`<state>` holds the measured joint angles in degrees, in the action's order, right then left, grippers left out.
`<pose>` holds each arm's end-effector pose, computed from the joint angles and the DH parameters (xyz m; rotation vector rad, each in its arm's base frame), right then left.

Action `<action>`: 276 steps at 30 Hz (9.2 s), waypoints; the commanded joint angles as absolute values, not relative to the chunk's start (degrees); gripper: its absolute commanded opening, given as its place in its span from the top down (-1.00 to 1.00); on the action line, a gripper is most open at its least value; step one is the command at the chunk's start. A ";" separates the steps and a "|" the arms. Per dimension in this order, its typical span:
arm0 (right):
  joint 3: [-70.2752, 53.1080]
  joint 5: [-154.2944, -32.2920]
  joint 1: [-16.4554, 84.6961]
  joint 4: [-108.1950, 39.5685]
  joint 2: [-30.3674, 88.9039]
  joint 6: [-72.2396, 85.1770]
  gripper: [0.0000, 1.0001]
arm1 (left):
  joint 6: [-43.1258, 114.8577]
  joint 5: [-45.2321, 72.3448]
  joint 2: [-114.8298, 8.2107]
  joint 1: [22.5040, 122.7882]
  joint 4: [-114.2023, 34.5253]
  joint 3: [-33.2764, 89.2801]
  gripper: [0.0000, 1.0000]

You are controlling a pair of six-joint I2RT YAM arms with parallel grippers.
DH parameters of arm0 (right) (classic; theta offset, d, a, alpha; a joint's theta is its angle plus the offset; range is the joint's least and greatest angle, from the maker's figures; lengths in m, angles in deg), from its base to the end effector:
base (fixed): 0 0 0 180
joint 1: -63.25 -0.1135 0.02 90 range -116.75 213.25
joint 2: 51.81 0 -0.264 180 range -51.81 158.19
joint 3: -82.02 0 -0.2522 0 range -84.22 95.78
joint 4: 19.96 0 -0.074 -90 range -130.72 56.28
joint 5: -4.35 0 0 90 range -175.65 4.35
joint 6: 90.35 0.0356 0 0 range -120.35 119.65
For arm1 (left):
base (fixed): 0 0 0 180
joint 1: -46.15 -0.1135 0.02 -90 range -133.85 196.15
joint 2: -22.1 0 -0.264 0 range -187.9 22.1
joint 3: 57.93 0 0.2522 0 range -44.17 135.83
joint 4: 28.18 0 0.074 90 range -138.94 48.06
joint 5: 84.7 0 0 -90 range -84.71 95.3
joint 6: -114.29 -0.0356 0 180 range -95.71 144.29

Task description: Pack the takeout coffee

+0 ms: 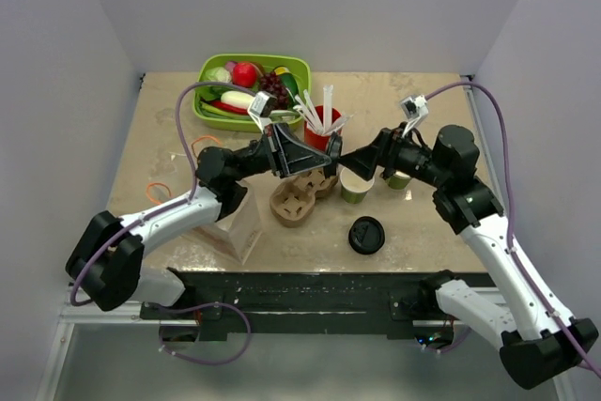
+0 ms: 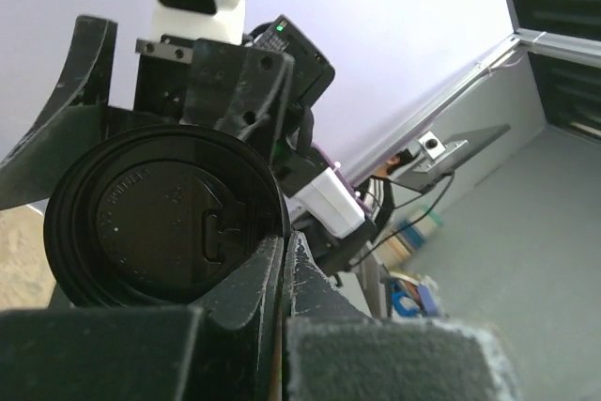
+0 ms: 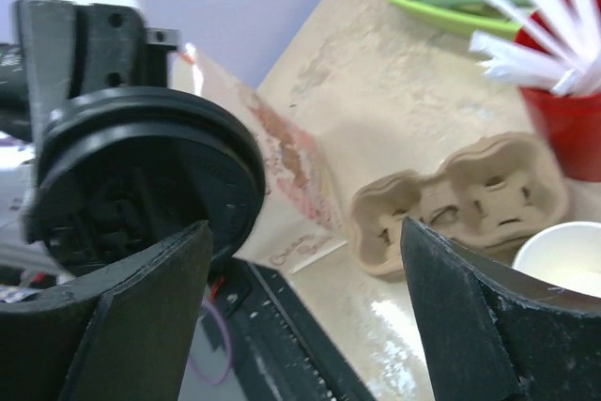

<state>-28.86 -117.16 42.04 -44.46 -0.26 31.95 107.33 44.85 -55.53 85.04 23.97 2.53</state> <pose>0.1796 0.0897 0.3838 -0.2676 1.7932 1.1445 0.2096 -0.1982 0.3551 0.3094 1.3905 -2.1727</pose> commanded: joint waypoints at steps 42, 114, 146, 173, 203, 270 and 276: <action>-22.52 -143.04 42.51 -34.33 -13.32 12.49 -0.47 | 129.93 85.71 -69.66 84.38 66.69 34.23 1.00; -18.82 -112.03 41.89 -67.73 0.12 21.53 1.00 | 39.67 29.39 -53.33 82.44 -46.78 41.46 -0.99; -34.30 -110.00 51.29 -53.14 15.33 32.79 0.83 | 61.02 6.26 -60.52 95.72 -32.19 12.70 -0.99; -31.22 -102.44 52.17 -58.77 17.97 31.74 0.18 | 64.63 6.53 -67.55 96.16 -30.95 15.24 -0.99; -31.31 -100.59 52.17 -58.94 20.70 29.98 0.03 | 66.12 -4.46 -75.72 99.76 -35.88 23.42 -0.83; -28.85 -116.68 52.09 -57.27 23.77 25.93 -0.19 | 72.80 11.54 -77.66 94.49 -28.23 18.41 0.03; -28.50 -116.85 51.82 -57.45 23.69 25.67 -0.18 | 72.10 11.53 -78.45 94.49 -29.64 19.47 0.10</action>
